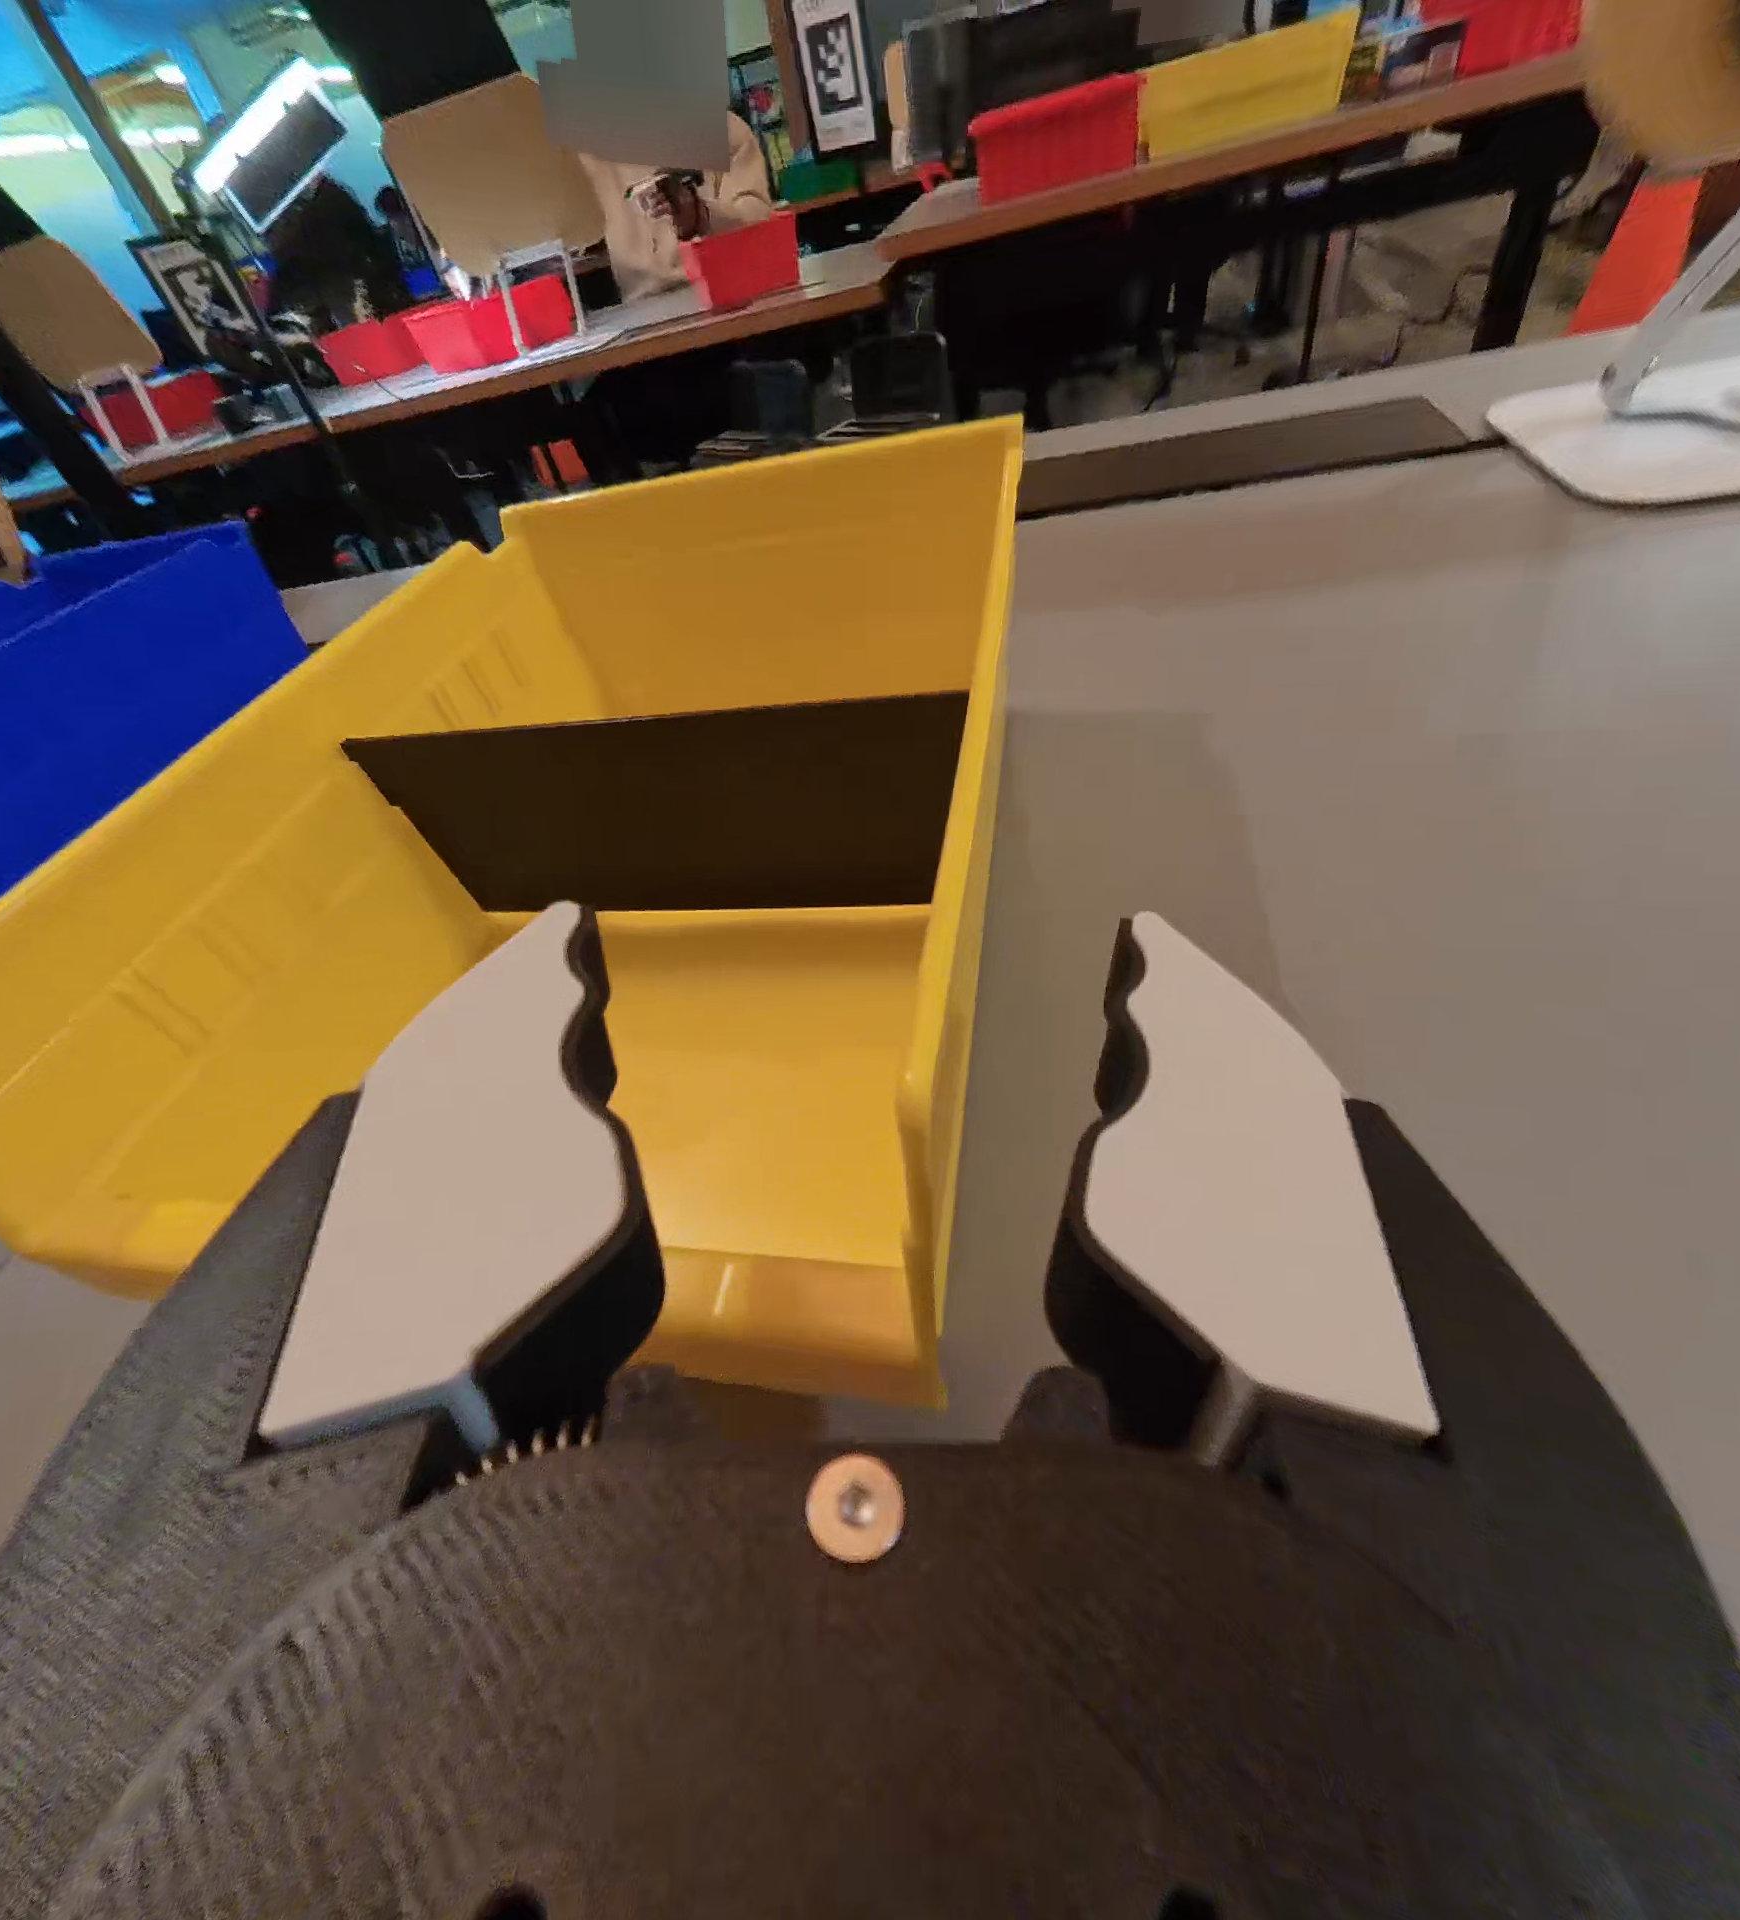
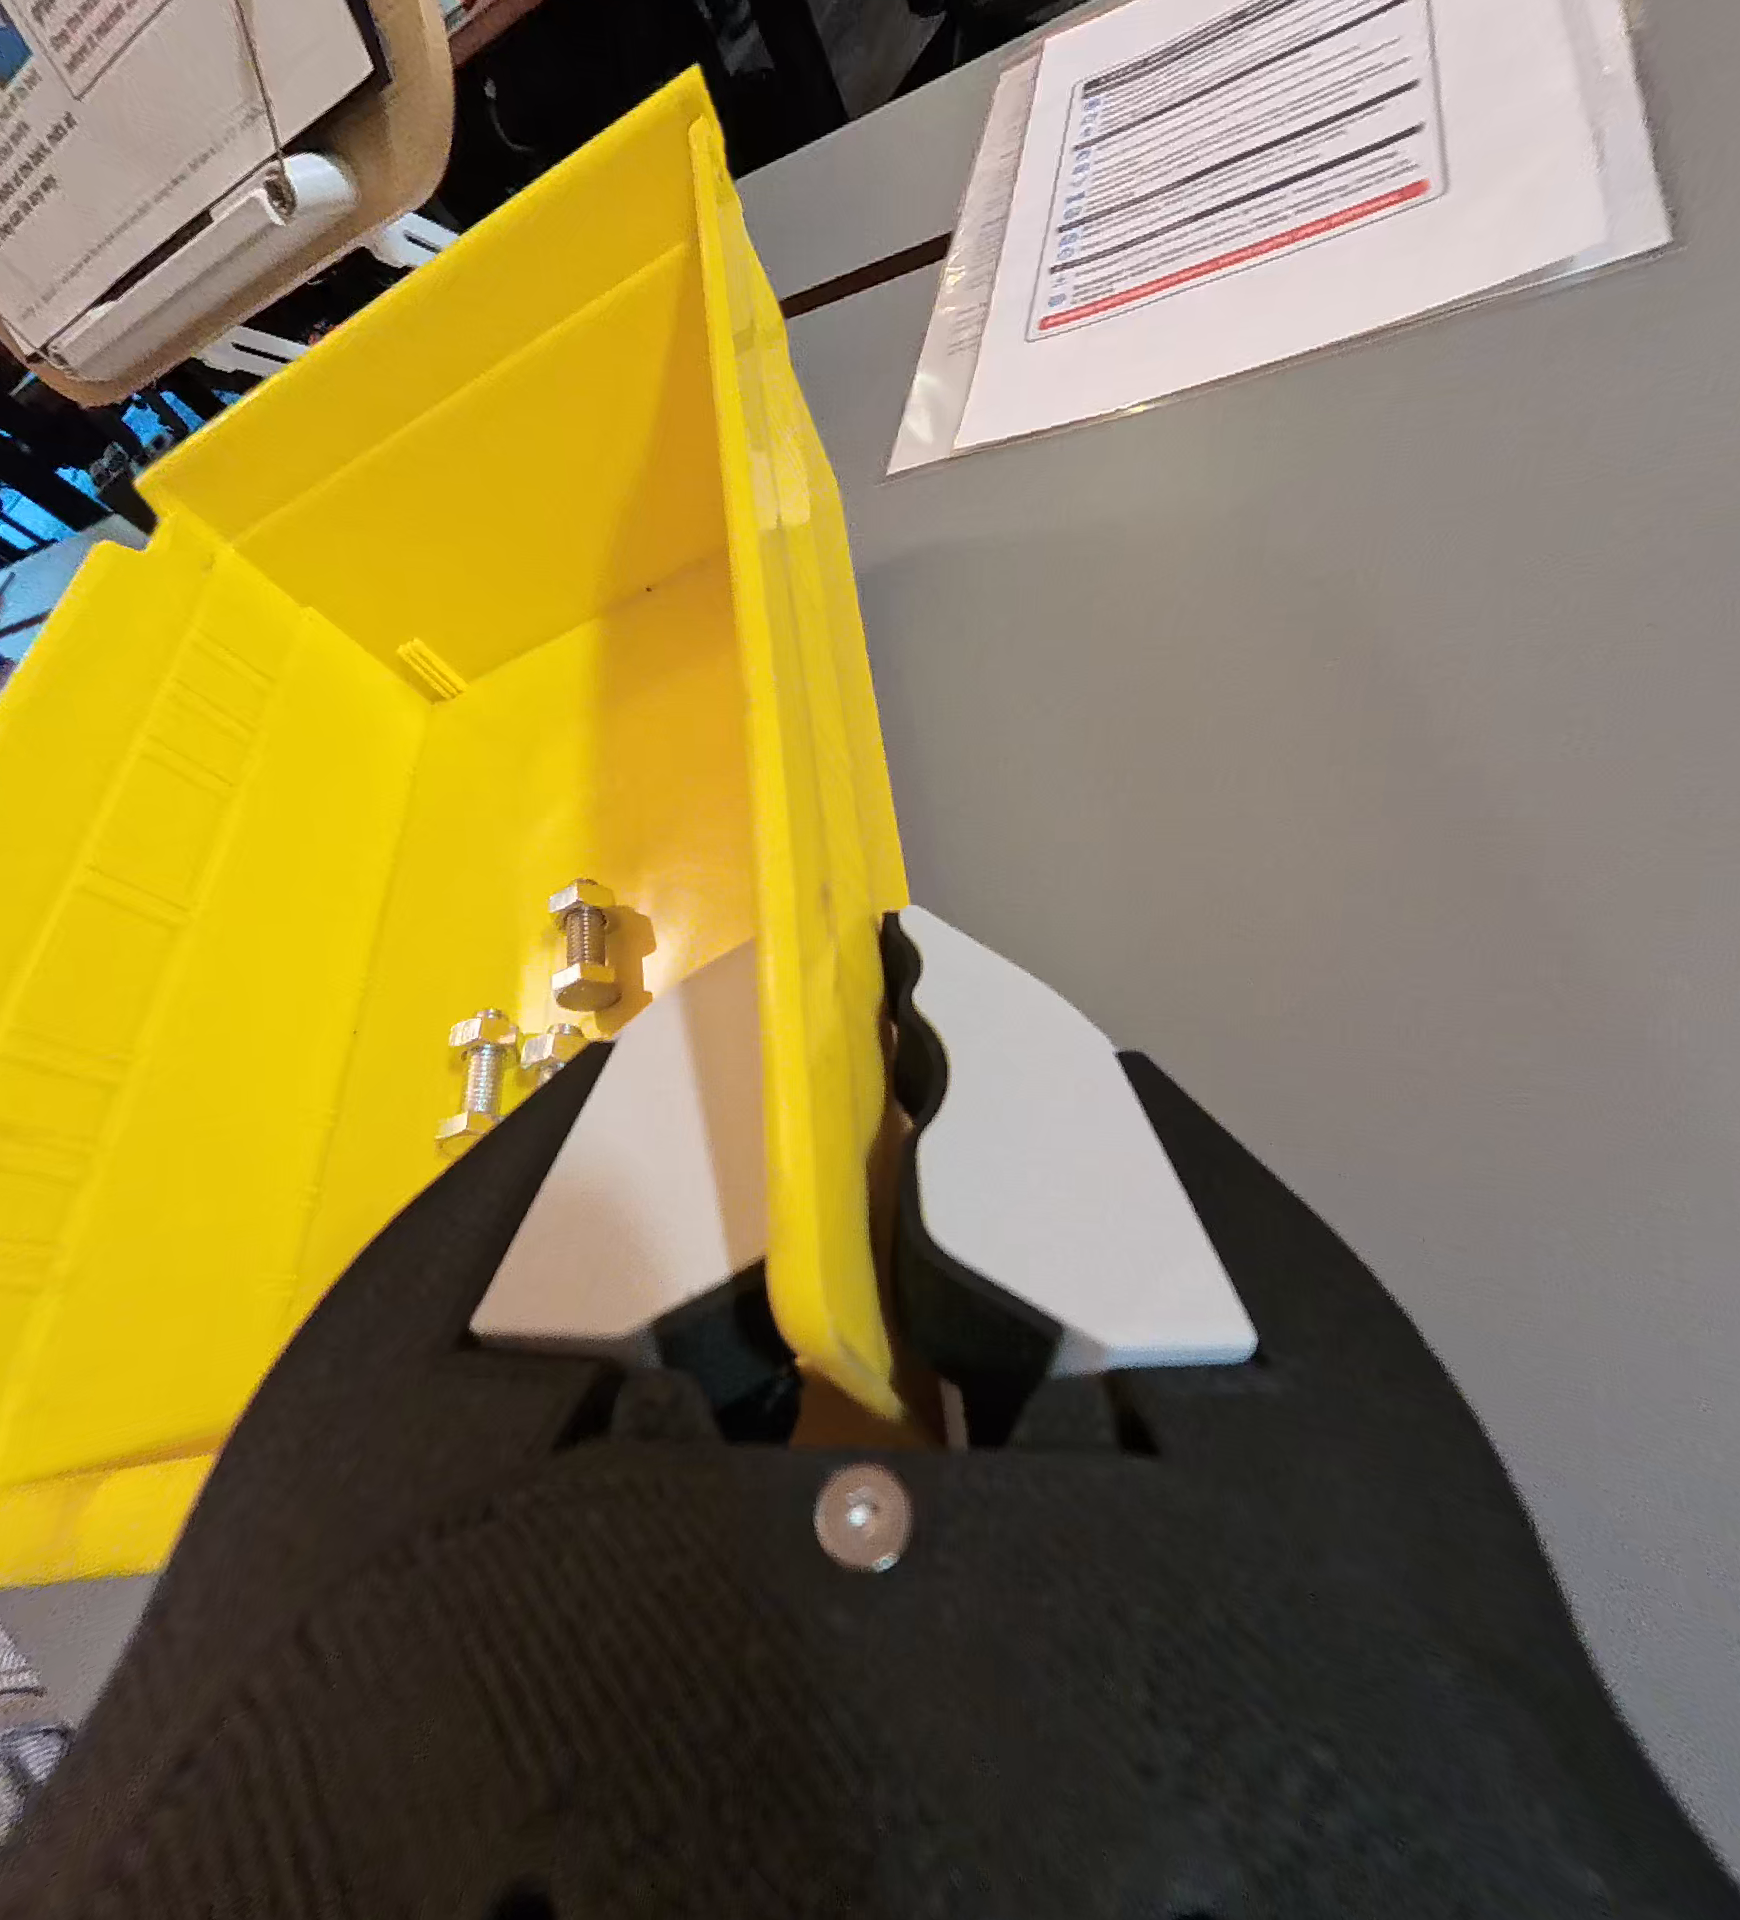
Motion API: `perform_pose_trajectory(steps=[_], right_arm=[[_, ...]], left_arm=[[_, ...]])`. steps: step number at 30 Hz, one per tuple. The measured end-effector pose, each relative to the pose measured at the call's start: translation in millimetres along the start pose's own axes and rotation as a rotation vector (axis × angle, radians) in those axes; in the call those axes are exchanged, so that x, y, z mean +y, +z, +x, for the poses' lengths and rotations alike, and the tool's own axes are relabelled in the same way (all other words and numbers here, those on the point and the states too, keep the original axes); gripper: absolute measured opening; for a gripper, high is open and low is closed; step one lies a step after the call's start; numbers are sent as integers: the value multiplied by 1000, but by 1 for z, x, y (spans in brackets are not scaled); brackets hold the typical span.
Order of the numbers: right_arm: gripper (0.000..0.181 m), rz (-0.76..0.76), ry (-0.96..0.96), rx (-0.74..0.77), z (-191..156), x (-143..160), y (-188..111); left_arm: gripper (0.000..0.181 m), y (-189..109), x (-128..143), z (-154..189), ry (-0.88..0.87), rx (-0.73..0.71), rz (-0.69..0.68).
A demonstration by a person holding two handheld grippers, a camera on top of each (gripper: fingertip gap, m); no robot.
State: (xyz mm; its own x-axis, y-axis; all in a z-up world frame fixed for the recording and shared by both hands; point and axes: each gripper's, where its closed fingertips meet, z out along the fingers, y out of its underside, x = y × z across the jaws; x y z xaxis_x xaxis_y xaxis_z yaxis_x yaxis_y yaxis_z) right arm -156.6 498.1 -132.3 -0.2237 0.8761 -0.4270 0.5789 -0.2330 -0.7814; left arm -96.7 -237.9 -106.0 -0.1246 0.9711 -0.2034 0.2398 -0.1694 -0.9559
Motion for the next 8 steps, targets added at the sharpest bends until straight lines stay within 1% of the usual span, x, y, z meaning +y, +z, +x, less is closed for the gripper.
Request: perform_pose_trajectory(steps=[1,2,3,4,6,8], right_arm=[[5,-1,0,-5,-2,0,1],[5,-2,0,-10,-5,0,2],[5,-4,1,-16,-7,0,3],[5,-5,1,-22,-10,0,4],[5,-7,1,-34,-16,1,7],[5,-12,-4,-46,-23,2,9]], left_arm=[[88,2,4,0,23,-6,-7],[80,4,5,1,43,2,-18],[79,6,5,2,57,2,-17],[73,6,4,2,71,0,-15],[48,6,5,9,104,40,-14],[30,6,6,13,140,43,-16]])
